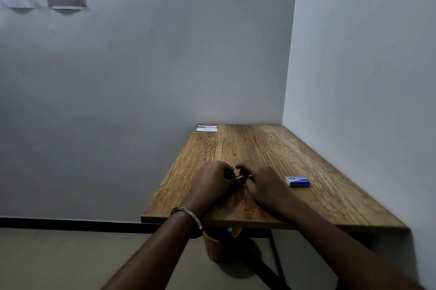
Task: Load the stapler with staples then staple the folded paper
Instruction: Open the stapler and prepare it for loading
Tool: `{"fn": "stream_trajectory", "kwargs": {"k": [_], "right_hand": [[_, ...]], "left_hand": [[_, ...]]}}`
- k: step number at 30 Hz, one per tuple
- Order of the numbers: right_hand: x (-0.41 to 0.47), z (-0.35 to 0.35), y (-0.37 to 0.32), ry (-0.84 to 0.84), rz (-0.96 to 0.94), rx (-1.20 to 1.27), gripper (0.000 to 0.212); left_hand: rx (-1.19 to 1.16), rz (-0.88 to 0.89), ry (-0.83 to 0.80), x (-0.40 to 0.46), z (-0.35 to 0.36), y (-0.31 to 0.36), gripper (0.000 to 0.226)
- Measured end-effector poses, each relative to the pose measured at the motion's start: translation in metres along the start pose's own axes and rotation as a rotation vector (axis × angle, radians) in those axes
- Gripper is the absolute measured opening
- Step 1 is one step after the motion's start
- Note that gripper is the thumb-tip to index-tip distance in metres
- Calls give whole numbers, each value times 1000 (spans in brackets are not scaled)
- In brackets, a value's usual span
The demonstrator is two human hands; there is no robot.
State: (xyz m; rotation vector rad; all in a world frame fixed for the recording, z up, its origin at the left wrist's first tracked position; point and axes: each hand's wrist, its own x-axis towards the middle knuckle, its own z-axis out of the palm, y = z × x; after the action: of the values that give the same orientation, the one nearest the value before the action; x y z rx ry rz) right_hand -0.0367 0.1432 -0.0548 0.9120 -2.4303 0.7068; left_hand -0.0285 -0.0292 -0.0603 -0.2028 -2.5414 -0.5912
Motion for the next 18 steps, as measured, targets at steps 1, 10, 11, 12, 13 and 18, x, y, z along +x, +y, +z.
{"fn": "stream_trajectory", "kwargs": {"k": [1,10,11,12,13,18], "right_hand": [[0,0,0,16,7,14,42],[4,0,0,210,498,410,21],[5,1,0,210,595,508,17],[6,2,-1,216,690,621,15],[8,3,-3,228,777,740,15],[14,-1,-15,315,1045,1278,22]], "left_hand": [[2,-2,-2,0,-1,1,29],[0,-32,17,2,3,0,26],[1,-37,25,2,3,0,25],[3,-40,35,2,3,0,24],[4,-37,44,2,3,1,24],[-9,4,111,1,0,5,22]]}}
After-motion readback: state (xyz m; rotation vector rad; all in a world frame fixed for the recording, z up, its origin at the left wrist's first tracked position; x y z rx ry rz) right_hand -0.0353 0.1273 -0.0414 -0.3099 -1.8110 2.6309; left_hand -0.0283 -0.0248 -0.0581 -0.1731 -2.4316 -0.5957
